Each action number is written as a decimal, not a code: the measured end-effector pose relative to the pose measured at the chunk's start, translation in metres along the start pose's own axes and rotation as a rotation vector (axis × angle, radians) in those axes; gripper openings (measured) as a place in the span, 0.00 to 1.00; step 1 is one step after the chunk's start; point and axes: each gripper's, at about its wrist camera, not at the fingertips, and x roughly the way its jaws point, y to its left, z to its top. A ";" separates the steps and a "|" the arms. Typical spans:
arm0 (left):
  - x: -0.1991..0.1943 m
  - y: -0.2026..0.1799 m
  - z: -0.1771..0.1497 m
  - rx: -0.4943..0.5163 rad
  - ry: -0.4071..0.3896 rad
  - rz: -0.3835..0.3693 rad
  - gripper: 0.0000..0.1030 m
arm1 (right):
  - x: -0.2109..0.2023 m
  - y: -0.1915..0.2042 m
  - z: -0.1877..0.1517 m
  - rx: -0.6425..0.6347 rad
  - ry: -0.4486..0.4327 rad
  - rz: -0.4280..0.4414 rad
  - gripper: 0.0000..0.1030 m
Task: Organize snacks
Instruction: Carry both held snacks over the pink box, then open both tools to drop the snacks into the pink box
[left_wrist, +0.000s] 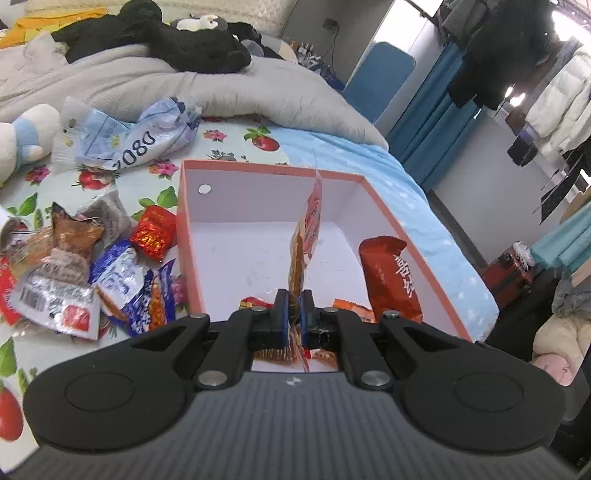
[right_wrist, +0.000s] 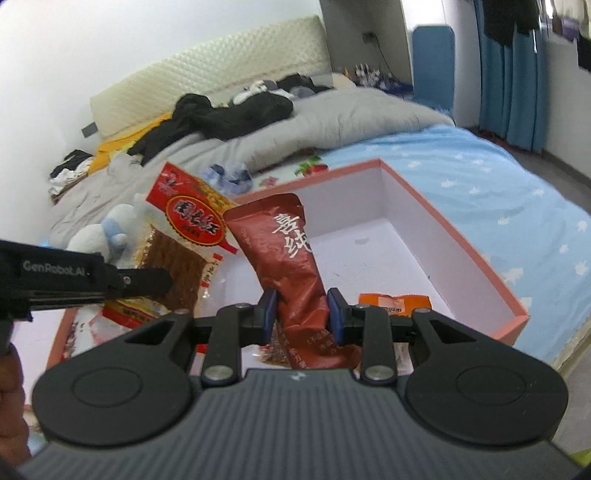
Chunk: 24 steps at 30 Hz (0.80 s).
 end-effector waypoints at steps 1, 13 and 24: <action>0.008 0.000 0.003 0.004 0.009 0.002 0.07 | 0.007 -0.003 0.001 -0.001 0.010 0.003 0.32; 0.063 0.008 0.004 0.037 0.074 0.059 0.07 | 0.065 -0.015 -0.006 0.009 0.108 -0.012 0.33; 0.045 0.017 0.007 0.032 0.040 0.077 0.48 | 0.060 -0.015 -0.005 0.012 0.102 -0.010 0.56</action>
